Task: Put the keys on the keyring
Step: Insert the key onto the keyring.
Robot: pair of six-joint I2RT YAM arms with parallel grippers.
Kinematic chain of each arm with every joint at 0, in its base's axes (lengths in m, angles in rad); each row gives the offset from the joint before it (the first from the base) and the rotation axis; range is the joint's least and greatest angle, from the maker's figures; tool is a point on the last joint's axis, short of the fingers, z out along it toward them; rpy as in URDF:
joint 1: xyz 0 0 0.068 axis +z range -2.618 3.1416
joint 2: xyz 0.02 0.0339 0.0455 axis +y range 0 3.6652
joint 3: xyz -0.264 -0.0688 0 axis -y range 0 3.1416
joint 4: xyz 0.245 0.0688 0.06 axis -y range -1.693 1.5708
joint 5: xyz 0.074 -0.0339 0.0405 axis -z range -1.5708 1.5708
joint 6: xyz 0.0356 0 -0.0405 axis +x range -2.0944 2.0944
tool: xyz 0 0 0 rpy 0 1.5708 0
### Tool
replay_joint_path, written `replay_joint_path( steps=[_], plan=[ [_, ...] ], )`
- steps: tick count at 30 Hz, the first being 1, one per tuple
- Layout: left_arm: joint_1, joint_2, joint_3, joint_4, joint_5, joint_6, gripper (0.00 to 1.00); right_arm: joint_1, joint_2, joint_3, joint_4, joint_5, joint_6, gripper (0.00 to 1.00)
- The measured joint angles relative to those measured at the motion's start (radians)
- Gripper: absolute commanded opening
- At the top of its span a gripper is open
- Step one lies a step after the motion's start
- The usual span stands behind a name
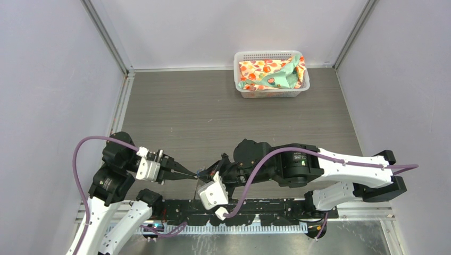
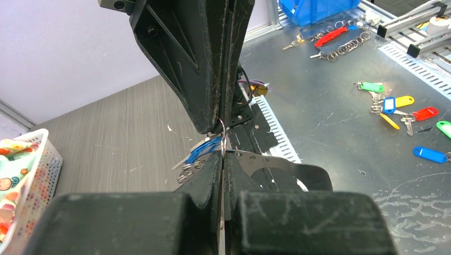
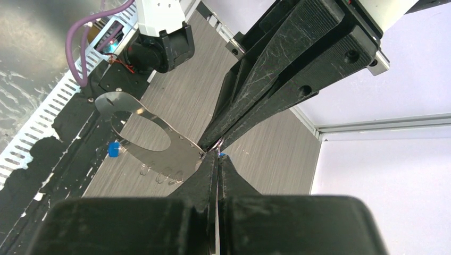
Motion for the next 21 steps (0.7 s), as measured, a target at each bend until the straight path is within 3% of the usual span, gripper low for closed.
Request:
replay_joint_path(
  steps=[21],
  plan=[
    [0.000, 0.000, 0.000, 0.000, 0.004, 0.000, 0.00, 0.000, 0.010, 0.005, 0.001, 0.000, -0.014, 0.01]
  ],
)
